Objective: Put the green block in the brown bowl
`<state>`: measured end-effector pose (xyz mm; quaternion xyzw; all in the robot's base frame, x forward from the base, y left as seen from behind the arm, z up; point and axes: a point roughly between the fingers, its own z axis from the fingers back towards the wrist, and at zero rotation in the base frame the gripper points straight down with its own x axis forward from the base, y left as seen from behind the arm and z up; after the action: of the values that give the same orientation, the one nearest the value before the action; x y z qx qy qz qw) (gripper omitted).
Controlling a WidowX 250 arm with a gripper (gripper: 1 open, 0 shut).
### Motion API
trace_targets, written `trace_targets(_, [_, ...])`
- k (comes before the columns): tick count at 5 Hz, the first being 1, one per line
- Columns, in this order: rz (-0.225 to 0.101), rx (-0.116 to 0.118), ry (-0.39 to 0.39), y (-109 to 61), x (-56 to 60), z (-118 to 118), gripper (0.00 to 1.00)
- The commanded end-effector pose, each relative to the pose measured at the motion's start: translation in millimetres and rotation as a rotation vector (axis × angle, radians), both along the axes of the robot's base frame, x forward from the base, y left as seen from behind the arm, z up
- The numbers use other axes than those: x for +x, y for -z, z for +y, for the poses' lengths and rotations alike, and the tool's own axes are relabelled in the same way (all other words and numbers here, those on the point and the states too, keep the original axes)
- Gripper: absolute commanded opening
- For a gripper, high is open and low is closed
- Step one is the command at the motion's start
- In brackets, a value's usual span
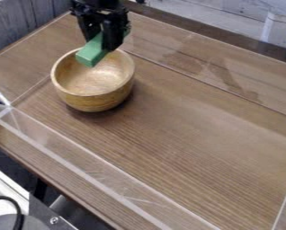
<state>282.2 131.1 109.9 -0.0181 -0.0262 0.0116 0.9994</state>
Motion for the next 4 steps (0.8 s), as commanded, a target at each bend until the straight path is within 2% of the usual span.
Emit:
trace_targets(1, [-0.029,0.036,-0.017,-4.3,-1.3,17.0,0.0])
trace_targets(2, [-0.017,0.043,-0.033,5.8,-6.8,29.4,0.0])
trace_targets(4, [0.006,0.045,-0.054,27.4,-10.0,49.0,0.0])
